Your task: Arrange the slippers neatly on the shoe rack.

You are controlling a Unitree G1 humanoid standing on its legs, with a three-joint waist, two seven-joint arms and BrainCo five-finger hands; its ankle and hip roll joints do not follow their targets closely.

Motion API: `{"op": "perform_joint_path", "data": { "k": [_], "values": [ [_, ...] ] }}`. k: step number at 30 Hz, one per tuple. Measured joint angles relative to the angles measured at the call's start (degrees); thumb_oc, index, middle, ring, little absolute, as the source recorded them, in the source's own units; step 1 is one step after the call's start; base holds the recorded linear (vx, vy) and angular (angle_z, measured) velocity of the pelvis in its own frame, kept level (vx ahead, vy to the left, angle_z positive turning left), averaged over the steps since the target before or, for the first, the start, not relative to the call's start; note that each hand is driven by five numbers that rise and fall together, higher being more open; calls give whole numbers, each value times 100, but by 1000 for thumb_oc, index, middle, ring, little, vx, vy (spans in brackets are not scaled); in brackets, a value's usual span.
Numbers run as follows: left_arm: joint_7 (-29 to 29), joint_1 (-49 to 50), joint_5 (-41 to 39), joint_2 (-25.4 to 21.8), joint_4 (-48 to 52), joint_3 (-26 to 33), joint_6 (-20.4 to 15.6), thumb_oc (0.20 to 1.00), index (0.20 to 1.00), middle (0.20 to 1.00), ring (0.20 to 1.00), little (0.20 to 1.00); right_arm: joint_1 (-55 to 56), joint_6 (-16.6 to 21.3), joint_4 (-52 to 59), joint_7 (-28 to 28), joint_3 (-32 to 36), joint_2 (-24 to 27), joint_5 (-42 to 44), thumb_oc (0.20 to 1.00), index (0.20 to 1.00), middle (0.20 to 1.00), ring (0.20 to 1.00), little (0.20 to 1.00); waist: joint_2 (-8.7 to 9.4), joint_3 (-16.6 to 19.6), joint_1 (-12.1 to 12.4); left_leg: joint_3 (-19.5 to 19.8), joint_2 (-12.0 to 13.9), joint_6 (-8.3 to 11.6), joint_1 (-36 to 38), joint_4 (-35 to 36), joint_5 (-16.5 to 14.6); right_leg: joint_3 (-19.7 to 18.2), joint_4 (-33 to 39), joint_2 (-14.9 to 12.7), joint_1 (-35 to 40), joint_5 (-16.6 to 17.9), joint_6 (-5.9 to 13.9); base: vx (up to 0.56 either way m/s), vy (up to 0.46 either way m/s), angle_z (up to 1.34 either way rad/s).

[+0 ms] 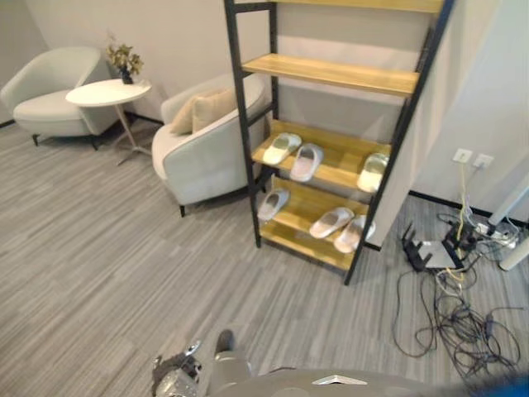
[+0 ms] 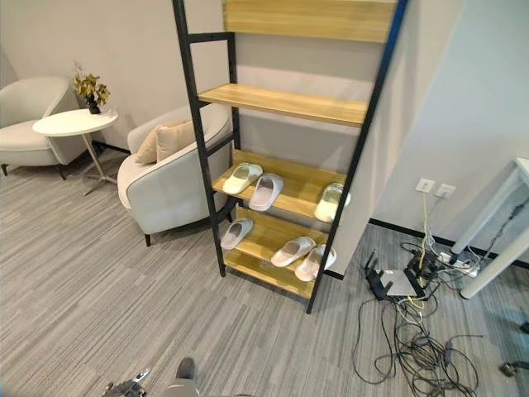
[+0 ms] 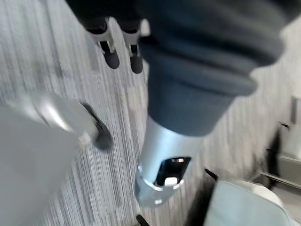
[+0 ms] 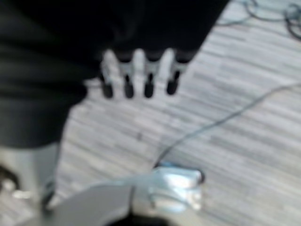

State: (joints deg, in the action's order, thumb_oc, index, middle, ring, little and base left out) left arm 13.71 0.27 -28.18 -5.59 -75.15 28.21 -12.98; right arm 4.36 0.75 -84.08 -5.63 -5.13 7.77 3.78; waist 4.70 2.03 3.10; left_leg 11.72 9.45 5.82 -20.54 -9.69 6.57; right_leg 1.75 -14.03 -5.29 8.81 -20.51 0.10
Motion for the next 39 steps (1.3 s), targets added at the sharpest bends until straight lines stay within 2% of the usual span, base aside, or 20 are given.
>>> {"op": "perform_joint_path", "data": {
  "k": [1, 2, 3, 5, 7, 8, 11, 13, 14, 17, 20, 21, 23, 25, 30, 32, 33, 34, 36, 39],
  "values": [
    [-4, 173, -3, 65, -80, 2, -77, 1000, 1000, 1000, 1000, 1000, -36, -3, -57, 14, -16, 138, -8, 1000, 1000, 1000, 1000, 1000, -103, 19, 69, 27, -13, -282, 310, -13, -245, -185, 67, -43, 243, -94, 275, 415, 419, -77],
    [-47, 284, 12, 115, -185, -16, -98, 1000, 1000, 1000, 1000, 1000, 52, 0, -20, 28, -18, 180, -13, 1000, 1000, 1000, 1000, 1000, -338, 118, 85, -7, -84, -359, 539, 106, -355, -266, 167, -85, 422, -168, 394, 402, 450, -68],
    [-85, 303, 13, 27, -371, -108, -89, 1000, 1000, 1000, 1000, 1000, 114, -8, -76, 35, -7, 123, -12, 1000, 1000, 1000, 1000, 1000, -110, 217, 24, 20, -312, 229, 601, -8, -178, -270, 151, -342, 557, -262, 566, 261, 296, -19],
    [-100, 121, 86, -254, -409, -506, -131, 1000, 1000, 1000, 1000, 1000, 77, 26, -71, -21, 224, -125, 5, 1000, 1000, 1000, 1000, 1000, 270, 337, -54, -293, -900, -27, 651, -145, -443, -93, -50, -938, 465, 208, 710, 381, 482, -4],
    [-79, -32, 251, -277, -432, -846, -149, 1000, 1000, 1000, 1000, 1000, -38, 96, -45, -14, 670, -138, 30, 1000, 1000, 1000, 1000, 1000, 207, 372, -72, -449, -1059, -185, 784, 15, -448, -86, -565, -1216, 154, 529, 747, 165, 316, -19],
    [-83, -99, 315, -251, -417, -916, -162, 1000, 1000, 1000, 1000, 1000, -45, 91, -4, -22, 695, -149, 57, 1000, 1000, 1000, 1000, 1000, 109, 409, -88, -518, -1093, -253, 957, 189, -382, -108, -807, -1300, 13, 467, 892, 137, 337, -25],
    [-78, -87, 316, -285, -169, -1173, -306, 1000, 1000, 1000, 1000, 1000, -37, 153, 179, -90, 683, -184, 174, 1000, 1000, 1000, 1000, 1000, 36, 528, -75, -964, -1277, -502, 1202, 311, -575, -81, -968, -1628, -279, 941, 1142, 186, 328, -65],
    [-79, -244, 314, -241, 99, -1257, -315, 1000, 1000, 1000, 1000, 1000, -11, 187, 331, -155, 680, -183, 222, 1000, 1000, 1000, 1000, 1000, 7, 561, -197, -949, -1293, -735, 1410, 521, -648, 59, -1042, -1531, -400, 988, 1151, 197, 232, -24],
    [-75, -279, 314, -170, 217, -1260, -312, 1000, 1000, 1000, 1000, 1000, -33, 196, 339, -169, 680, -172, 228, 1000, 1000, 1000, 1000, 1000, -30, 570, -239, -942, -1211, -777, 1519, 663, -611, 7, -999, -1289, -449, 676, 1027, 264, 257, -23],
    [-116, -417, 327, 32, 283, -1320, -260, 1000, 1000, 1000, 1000, 1000, -79, 263, 408, -235, 643, -157, 232, 1000, 1000, 1000, 1000, 1000, -121, 594, -379, -949, -1011, -740, 1631, 819, -592, -32, -553, -711, -635, 462, 661, 132, 104, -13],
    [-218, -365, 459, 288, 457, -1367, -145, 1000, 1000, 1000, 1000, 1000, -199, 312, 709, -367, 509, -61, 225, 1000, 1000, 1000, 1000, 1000, -372, 585, -592, -922, -656, -463, 1567, 975, -362, 300, 744, -262, -595, 920, 541, 63, 53, -4],
    [-255, -350, 465, 379, 463, -1430, -89, 1000, 1000, 1000, 1000, 1000, -219, 338, 799, -385, 516, -65, 225, 1000, 1000, 1000, 1000, 1000, -379, 537, -614, -939, -611, -594, 1602, 995, -229, 384, 864, -190, -507, 972, 530, 33, 60, 24],
    [-261, -318, 461, 518, 468, -1424, -66, 1000, 1000, 1000, 1000, 1000, -231, 357, 971, -435, 432, 50, 205, 1000, 1000, 1000, 1000, 1000, -409, 433, -591, -957, -613, -704, 1609, 900, -128, 437, 703, -195, -507, 887, 526, 66, 57, 10],
    [-232, -149, 441, 553, 463, -1476, -33, 1000, 1000, 1000, 1000, 1000, -163, 401, 1160, -768, 161, 110, 161, 1000, 1000, 1000, 1000, 1000, -507, 407, -603, -963, -634, -598, 1717, 862, -18, 428, 668, -187, -371, 829, 460, 30, 39, 10],
    [-266, 112, 417, 324, 560, -1314, -101, 1000, 1000, 1000, 1000, 1000, 483, 600, 2594, -475, -286, 196, -83, 1000, 1000, 1000, 1000, 1000, -506, 377, -673, -1153, -657, -466, 1748, 983, -68, 453, 40, -220, -648, 436, 442, -68, 14, 15],
    [-319, 215, 406, 310, 586, -1218, -110, 1000, 1000, 1000, 1000, 1000, 965, 878, 3534, -480, -602, 286, -404, 1000, 1000, 1000, 1000, 1000, -445, 387, -704, -1174, -669, -467, 1793, 1067, -81, 383, -64, -245, -717, 381, 458, -9, 110, -9],
    [-316, 205, 382, 355, 501, -1403, -96, 1000, 1000, 1000, 1000, 1000, 968, 1415, 3432, -337, -766, 278, -396, 1000, 1000, 1000, 1000, 1000, -481, 422, -772, -1241, -674, -487, 1807, 1091, -138, 362, -76, -291, -735, 363, 433, 0, 39, -37],
    [-347, -84, 464, 345, -112, -1832, -45, 1000, 1000, 1000, 1000, 1000, 148, 1377, 3119, -320, -1132, 327, -296, 1000, 1000, 1000, 1000, 1000, -480, 391, -845, -1426, -686, -421, 1807, 1169, -191, 230, -280, -301, -937, 359, 471, 2, -38, -37],
    [-371, -73, 455, 453, 105, -1081, -88, 1000, 1000, 1000, 1000, 1000, 208, 1679, 4182, -338, -824, 161, -532, 1000, 1000, 1000, 1000, 1000, -497, 427, -898, -1437, -738, -330, 1837, 1221, -160, 113, -484, -392, -1052, 282, 537, -2, -60, -13],
    [-401, 212, 166, 154, 166, -675, -191, 1000, 1000, 1000, 1000, 1000, 1530, 881, 6977, -366, -669, 426, -1201, 1000, 1000, 1000, 1000, 1000, -320, 624, -848, -1449, -815, -312, 2002, 1451, -212, 126, -622, -487, -1065, 110, 593, 1, -23, 2]
  ]
}}
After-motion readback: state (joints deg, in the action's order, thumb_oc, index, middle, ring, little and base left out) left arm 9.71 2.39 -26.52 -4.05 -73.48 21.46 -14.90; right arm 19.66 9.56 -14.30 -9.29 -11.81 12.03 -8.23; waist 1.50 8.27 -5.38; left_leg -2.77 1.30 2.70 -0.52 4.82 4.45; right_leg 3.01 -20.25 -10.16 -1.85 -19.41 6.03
